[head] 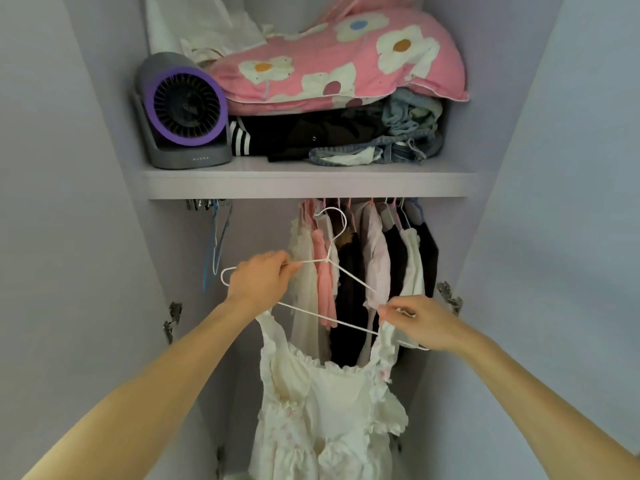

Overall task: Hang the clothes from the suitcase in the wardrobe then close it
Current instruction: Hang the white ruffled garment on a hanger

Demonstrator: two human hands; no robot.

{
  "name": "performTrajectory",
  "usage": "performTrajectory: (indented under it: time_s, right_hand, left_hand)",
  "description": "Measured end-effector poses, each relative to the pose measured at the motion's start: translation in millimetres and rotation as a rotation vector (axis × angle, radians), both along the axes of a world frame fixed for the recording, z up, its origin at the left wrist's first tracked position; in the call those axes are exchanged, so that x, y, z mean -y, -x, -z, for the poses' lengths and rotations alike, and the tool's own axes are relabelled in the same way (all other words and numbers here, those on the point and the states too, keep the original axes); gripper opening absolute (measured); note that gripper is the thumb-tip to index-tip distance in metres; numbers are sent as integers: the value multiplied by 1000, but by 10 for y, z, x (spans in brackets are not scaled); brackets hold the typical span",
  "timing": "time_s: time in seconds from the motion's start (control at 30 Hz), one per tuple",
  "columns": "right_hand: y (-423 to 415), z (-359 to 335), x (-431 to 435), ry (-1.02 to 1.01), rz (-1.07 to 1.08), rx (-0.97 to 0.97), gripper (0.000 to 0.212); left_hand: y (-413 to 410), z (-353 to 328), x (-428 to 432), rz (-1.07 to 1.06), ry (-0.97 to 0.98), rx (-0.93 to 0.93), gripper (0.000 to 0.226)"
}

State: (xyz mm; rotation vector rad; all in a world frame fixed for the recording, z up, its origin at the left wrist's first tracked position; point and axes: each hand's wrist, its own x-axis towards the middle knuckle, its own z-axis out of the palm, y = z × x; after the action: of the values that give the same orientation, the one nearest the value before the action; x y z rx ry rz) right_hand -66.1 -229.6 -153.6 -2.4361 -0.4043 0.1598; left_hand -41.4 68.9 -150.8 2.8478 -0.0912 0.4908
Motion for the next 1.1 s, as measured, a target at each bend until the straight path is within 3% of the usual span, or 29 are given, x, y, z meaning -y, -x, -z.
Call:
performTrajectory:
  time_s: [0.13,0.33,0.47,0.67,0.93,1.0,1.1]
  right_hand:
    - [-93,-34,-338,-208,78,-136,33]
    - [-362,119,-1057,-341,236,-241,48]
    - [-608,250,-1607,-437,338,-275,28]
    - [-983,469,-2185,-482,393,-186,26]
    - [-1731,721,-2664,-652,445,-36,27]
    - [-1811,690,-2642,-578,492,49,19]
    - [-1972,639,-2685,-485,500,161,29]
  left_hand:
    - [-51,-34,-371,-59,111,-151,30]
    - [29,-227,-1136,-358,-394,-199,50]
    - [127,-338,-1524,-522,-756,-124,52]
    - [175,-204,-1876,-604,-1135,-164,61]
    - [89,187,-2062,-686,-1251,-20,61]
    - [86,208,-2076,-708,-1244,14,62]
    - [84,210,-2085,-712,-1244,29,63]
